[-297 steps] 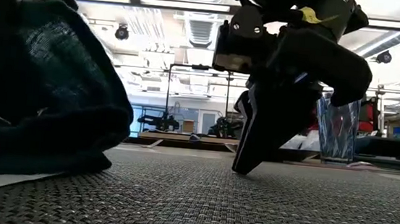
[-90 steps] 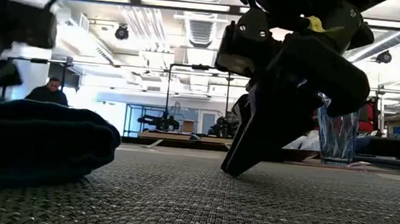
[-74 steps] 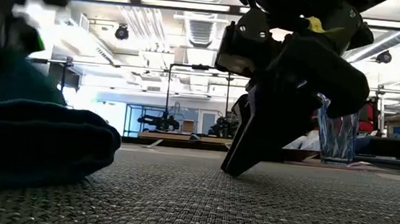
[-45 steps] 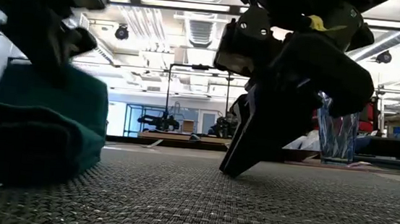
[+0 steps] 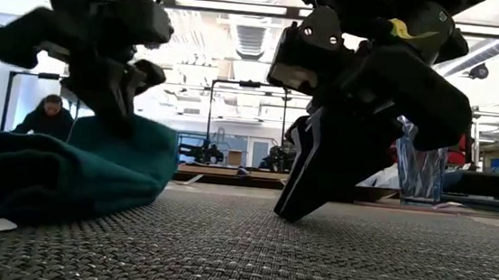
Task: Set table place
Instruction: Put the green napkin on the gray place mat
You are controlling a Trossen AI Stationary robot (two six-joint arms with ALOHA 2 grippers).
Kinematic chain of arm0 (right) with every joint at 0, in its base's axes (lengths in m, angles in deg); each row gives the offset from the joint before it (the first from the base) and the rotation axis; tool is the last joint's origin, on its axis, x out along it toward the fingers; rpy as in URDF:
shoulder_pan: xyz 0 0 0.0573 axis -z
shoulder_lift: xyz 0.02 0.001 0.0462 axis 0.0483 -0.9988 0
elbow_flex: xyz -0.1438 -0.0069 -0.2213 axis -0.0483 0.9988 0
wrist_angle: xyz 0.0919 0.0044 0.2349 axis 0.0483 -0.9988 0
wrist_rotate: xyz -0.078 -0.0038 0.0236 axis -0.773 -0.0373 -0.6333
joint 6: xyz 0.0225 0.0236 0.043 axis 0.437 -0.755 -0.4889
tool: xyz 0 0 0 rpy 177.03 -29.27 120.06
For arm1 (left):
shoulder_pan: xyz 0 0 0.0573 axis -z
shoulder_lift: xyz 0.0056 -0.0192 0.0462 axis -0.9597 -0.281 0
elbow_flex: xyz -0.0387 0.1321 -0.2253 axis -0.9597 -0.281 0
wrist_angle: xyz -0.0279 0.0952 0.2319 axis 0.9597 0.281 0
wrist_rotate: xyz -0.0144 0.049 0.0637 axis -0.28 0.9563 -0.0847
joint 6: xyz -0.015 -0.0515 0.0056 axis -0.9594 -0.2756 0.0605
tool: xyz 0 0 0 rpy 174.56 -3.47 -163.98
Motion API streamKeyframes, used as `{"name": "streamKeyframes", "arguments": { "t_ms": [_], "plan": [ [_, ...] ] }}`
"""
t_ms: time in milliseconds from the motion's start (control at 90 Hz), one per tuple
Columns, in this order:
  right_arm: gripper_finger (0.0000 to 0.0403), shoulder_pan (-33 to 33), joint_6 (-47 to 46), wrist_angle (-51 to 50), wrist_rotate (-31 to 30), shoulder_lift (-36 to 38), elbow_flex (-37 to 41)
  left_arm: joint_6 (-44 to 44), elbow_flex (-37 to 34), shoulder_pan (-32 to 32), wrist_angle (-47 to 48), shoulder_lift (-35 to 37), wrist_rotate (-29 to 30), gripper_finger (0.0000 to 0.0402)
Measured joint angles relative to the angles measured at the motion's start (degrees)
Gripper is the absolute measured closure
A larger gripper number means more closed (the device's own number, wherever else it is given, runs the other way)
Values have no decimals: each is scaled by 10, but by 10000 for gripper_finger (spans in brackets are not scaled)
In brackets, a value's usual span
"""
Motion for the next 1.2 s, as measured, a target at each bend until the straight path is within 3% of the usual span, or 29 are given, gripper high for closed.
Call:
{"name": "streamKeyframes", "arguments": {
  "t_ms": [133, 278, 467, 611, 756, 967, 1067, 1200],
  "plan": [
    [292, 0, 12, 0, 1, 0, 0, 7, 4, -1, -5, -19, 26, 364],
    [281, 0, 10, 0, 1, 3, 0, -10, 4, -1, 8, -20, 35, 299],
    [271, 1, 8, -27, 6, 45, 3, -139, 61, 1, 97, 15, 5, 210],
    [270, -5, -11, -71, 6, 101, 6, -253, 80, 30, 114, 40, 7, 172],
    [279, -39, -49, -61, 3, 122, 40, -264, 70, 81, -20, 24, 23, 167],
    [300, -76, -106, 27, -38, 86, 97, -202, 74, 100, -237, -94, 37, 189],
    [312, -77, -103, 38, -55, 72, 96, -177, 110, 93, -232, -169, 35, 200],
    [327, -76, -100, 41, -63, 63, 96, -167, 186, 88, -116, -249, 21, 215]
  ]
}}
